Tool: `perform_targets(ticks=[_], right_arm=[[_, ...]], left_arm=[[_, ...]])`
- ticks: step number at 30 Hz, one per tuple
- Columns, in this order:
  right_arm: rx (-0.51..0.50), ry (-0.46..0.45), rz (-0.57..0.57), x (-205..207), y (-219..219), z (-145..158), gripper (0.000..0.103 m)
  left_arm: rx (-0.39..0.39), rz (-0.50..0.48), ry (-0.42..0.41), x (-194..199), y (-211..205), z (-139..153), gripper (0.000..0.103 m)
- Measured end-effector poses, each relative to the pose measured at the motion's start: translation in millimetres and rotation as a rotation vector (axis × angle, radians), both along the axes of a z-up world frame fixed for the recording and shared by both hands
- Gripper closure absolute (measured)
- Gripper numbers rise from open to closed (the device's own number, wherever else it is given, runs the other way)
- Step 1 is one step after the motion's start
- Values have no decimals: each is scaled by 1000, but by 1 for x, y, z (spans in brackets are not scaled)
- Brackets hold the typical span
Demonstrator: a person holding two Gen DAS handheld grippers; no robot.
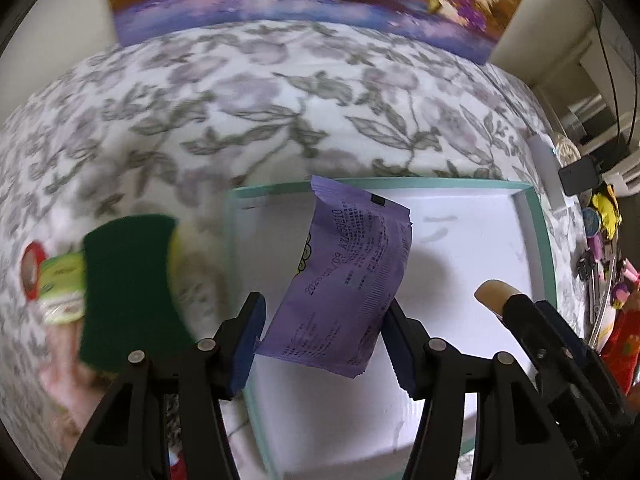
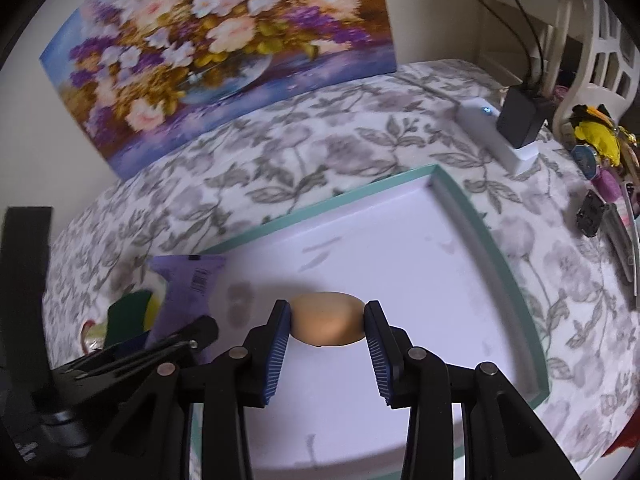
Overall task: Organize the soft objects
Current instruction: 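Carry the purple packet and tan sponge into the white tray with both grippers, then open both grippers to release the packet and sponge in the tray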
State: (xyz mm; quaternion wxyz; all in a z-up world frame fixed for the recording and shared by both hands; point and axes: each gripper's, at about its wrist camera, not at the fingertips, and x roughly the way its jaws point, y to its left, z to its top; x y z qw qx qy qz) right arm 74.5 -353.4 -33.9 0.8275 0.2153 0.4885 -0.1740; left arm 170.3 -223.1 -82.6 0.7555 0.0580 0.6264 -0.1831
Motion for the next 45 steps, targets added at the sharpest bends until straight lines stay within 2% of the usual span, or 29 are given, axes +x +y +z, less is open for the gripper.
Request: perform_targets(ticks=[7, 11, 16, 25, 28, 30, 32, 33, 39, 41, 45], right_arm=[[-4, 17, -34, 1, -16, -12, 62], [-16, 27, -39, 0, -18, -15, 62], [-19, 33, -27, 0, -16, -16, 62], [-38, 32, -3, 3, -9, -12, 60], [-42, 26, 8, 3, -7, -10, 60], [-46, 30, 13, 4, -6, -9, 56], [-45, 39, 13, 4, -7, -10, 42], [-42, 46, 12, 5, -7, -12, 40], [-38, 98, 10, 4, -9, -19, 39], [-40, 119, 10, 3, -10, -21, 34], [-48, 147, 9, 1, -11, -23, 31]], left_arm=[[10, -18, 24, 6, -12, -23, 44], [58, -19, -7, 7, -12, -26, 43], [62, -20, -4, 5, -9, -28, 43], [40, 20, 22, 3, 17, -26, 43], [20, 31, 50, 7, 18, -26, 40], [12, 38, 71, 9, 21, -25, 40], [-6, 51, 92, 10, 25, -25, 40], [-12, 55, 97, 11, 27, -25, 40], [-15, 58, 88, 8, 29, -22, 37], [-26, 54, 76, 7, 26, -19, 24], [-21, 46, 53, 5, 18, -12, 18]])
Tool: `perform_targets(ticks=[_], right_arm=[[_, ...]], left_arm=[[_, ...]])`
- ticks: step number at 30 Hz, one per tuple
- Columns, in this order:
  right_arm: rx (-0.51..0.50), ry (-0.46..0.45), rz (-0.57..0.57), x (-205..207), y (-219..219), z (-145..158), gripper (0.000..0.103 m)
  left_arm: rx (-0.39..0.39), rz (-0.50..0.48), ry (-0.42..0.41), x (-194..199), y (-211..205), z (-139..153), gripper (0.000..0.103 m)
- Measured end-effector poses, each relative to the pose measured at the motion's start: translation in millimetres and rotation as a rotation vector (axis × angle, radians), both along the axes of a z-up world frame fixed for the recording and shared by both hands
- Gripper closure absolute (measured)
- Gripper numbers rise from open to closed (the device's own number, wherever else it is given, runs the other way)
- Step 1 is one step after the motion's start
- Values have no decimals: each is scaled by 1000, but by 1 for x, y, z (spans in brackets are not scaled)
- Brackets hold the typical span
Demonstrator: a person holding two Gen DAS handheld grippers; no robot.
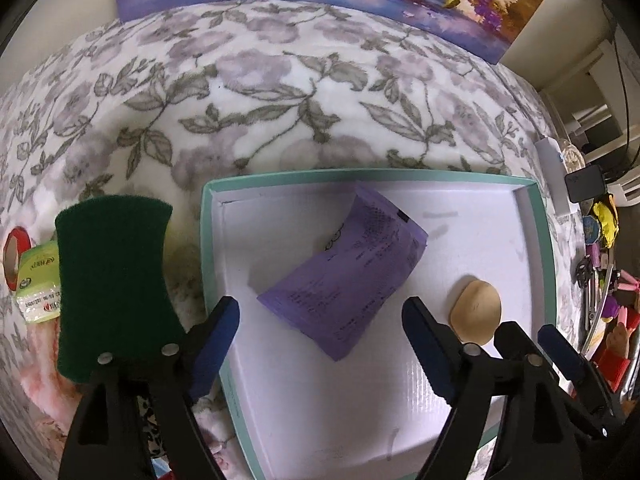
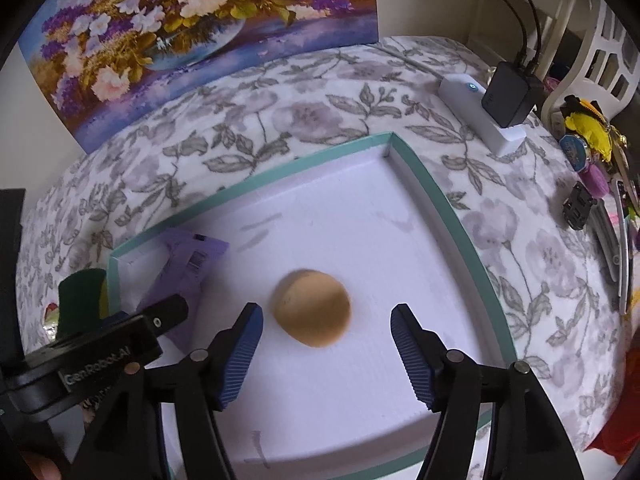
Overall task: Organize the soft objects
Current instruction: 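Open both grippers to release the packet and sponge in the tray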
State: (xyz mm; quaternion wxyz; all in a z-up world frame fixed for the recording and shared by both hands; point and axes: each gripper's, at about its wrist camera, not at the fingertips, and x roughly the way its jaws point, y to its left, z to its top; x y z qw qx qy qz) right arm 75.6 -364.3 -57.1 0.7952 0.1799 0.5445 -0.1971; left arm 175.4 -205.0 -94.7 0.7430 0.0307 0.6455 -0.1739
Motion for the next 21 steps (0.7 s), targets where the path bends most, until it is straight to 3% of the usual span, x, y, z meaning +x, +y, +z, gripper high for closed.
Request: perform_targets(ticks=[9, 14, 17, 21], right_arm=[[-6, 4, 5, -3, 0, 5, 30], [-10, -1, 21, -2, 3, 8, 30], [-5, -10, 22, -2, 4, 8, 19], [-1, 0, 20, -2, 4, 4, 18]], left_arm=[[3, 15, -46, -1, -2, 12, 12], [61, 32, -123, -3, 2, 25, 6], [103, 50, -182, -4, 6, 35, 6], [118, 84, -215, -3, 19, 42, 5]])
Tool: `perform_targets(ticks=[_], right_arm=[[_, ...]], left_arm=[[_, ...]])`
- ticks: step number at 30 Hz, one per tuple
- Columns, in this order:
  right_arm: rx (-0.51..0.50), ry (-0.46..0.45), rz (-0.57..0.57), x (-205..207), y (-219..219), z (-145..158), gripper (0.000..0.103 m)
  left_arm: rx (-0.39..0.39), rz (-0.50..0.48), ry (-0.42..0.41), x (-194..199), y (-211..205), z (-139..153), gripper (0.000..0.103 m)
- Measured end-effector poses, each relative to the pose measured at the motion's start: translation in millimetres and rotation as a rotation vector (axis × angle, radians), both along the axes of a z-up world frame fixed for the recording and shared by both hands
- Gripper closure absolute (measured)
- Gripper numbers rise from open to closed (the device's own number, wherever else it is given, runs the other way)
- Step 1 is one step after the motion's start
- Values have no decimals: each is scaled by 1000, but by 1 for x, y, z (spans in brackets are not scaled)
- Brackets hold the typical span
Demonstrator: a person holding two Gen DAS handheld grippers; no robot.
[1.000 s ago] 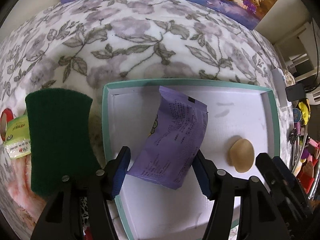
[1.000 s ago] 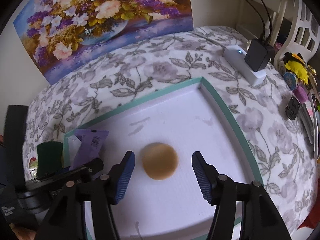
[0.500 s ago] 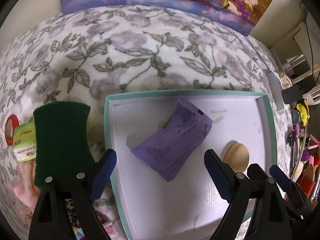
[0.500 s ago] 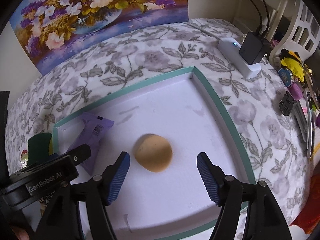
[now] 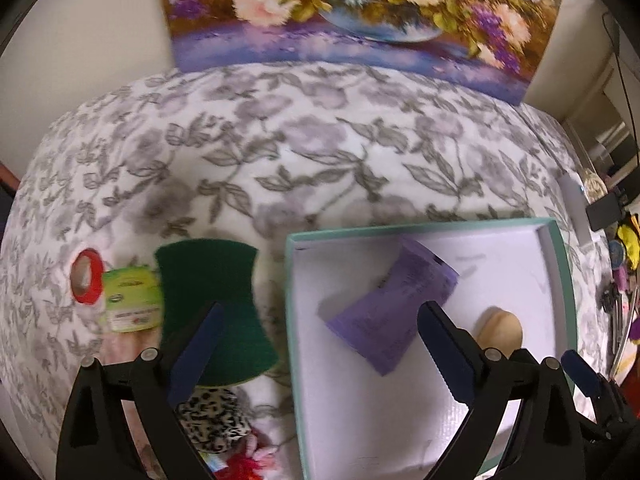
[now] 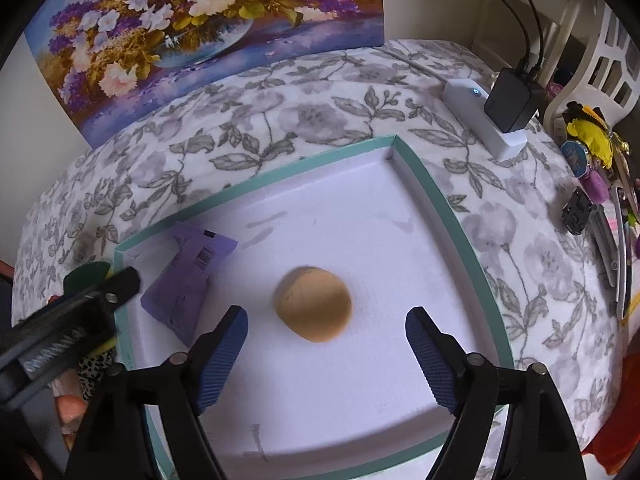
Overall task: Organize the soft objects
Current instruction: 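Open both grippers to release the packet and sponge in the tray, then grasp the pink floral cloth with the left gripper while the right grasps the red scrunchie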
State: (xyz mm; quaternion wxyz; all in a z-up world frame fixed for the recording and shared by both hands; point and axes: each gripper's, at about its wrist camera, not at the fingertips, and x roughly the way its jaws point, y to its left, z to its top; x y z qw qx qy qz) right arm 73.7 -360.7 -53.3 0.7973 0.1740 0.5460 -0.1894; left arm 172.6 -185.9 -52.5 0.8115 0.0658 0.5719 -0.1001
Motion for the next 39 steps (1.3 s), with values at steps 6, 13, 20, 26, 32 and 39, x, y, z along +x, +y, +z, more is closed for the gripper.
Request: perform_targets(ticks=[6, 13, 20, 26, 32, 39], right_arm=[[-7, 6, 17, 1, 5, -2, 0], [-43, -12, 49, 0, 18, 1, 0], [-40, -38, 87, -4, 39, 2, 0], [-60, -44, 156, -9, 69, 5, 0], [-95, -82, 213, -16, 93, 15, 0], [2, -161, 228, -29, 107, 26, 0]], left_arm=[[35, 43, -9, 0, 15, -1, 5], [29, 89, -21, -8, 35, 0, 5], [11, 151, -38, -19, 68, 9, 5], [16, 197, -54, -34, 99, 17, 5], [-8, 242, -47, -50, 128, 18, 5], [-49, 330, -121, -65, 167, 35, 5]])
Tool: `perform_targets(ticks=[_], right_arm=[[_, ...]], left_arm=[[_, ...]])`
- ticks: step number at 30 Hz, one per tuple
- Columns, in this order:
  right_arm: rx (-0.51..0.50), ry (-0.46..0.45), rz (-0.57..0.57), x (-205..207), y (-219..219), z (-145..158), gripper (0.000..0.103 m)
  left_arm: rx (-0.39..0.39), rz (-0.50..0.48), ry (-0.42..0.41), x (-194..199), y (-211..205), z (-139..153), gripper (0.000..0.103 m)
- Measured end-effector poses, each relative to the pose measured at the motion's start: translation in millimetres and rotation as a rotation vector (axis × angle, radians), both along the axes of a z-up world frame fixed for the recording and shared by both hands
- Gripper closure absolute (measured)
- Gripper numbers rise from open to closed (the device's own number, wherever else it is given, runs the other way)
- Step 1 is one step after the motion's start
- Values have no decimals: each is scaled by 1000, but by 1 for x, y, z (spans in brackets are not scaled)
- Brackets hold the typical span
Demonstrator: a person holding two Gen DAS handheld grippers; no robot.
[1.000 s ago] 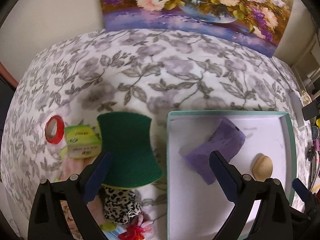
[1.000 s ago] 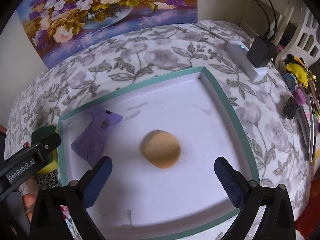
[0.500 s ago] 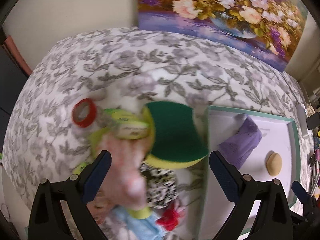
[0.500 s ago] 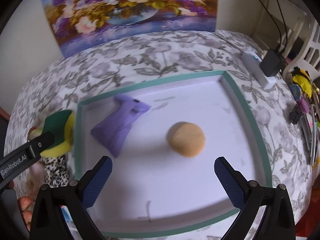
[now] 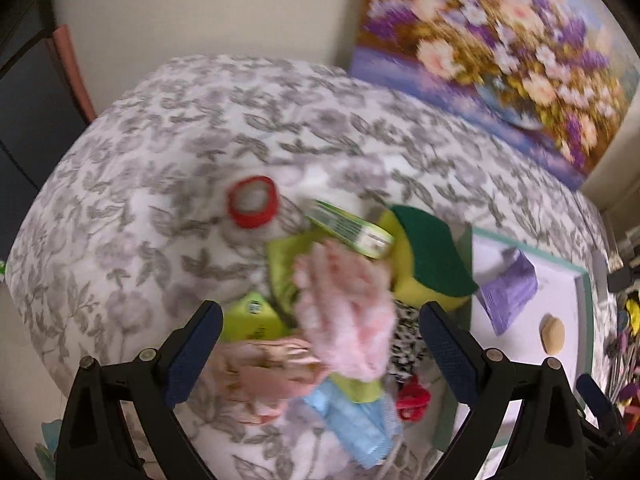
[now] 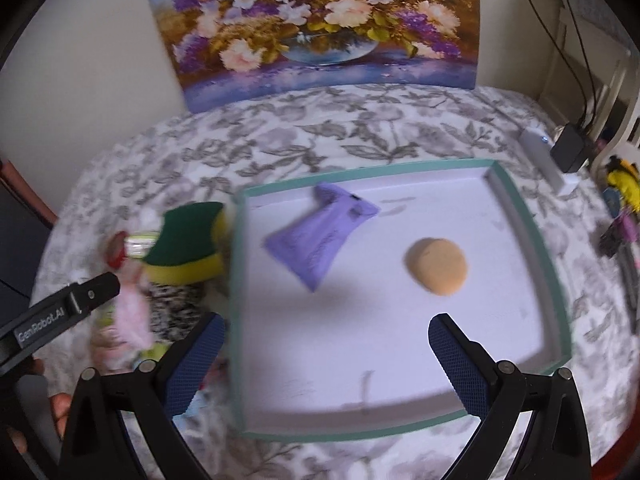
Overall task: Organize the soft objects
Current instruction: 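Grasp the pink floral cloth with the left gripper while the right grasps the red scrunchie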
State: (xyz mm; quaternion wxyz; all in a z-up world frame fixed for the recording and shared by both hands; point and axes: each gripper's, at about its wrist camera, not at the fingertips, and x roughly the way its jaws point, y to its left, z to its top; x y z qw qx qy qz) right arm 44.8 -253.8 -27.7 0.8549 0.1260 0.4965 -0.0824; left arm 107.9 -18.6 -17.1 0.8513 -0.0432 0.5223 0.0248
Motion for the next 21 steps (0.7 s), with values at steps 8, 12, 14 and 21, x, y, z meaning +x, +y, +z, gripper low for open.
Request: perform_targets(ticks=[8, 12, 14, 21], right_arm=[[57, -9, 92, 1, 40, 3, 0], [83, 18, 163, 5, 66, -4, 0], [88, 35, 188, 7, 77, -10, 0], [81, 66, 252, 7, 99, -22, 1]], left_arm=[[-53, 48, 51, -7, 36, -3, 5], [-106, 49, 72, -8, 47, -6, 5], [-115, 42, 82, -8, 50, -9, 5], [-116, 69, 168, -5, 60, -27, 5]])
